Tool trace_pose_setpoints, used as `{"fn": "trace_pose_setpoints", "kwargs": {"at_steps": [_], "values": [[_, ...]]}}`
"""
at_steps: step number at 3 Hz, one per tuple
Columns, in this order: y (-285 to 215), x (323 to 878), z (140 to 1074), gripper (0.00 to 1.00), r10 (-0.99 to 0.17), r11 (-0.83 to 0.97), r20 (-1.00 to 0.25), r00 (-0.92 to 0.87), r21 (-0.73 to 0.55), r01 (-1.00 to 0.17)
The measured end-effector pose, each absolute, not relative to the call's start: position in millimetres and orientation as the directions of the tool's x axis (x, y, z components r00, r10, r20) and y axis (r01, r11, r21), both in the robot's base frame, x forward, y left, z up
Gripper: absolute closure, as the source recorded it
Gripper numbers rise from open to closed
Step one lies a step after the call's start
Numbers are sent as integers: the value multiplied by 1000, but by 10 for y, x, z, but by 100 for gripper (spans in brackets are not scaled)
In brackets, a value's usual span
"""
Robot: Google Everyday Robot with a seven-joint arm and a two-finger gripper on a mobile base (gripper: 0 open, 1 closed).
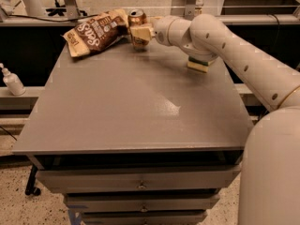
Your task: Move orange can near brown chip bag
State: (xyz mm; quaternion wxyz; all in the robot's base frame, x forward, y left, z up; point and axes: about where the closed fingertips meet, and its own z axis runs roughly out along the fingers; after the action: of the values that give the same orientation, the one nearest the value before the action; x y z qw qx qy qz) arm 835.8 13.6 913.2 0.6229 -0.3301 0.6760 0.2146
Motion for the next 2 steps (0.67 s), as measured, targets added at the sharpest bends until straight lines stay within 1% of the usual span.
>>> {"fn": "trace_pose_setpoints", "kwargs": {"at_steps": [2], "values": [[163, 8436, 8999, 38, -176, 693, -984, -42, -93, -715]]}}
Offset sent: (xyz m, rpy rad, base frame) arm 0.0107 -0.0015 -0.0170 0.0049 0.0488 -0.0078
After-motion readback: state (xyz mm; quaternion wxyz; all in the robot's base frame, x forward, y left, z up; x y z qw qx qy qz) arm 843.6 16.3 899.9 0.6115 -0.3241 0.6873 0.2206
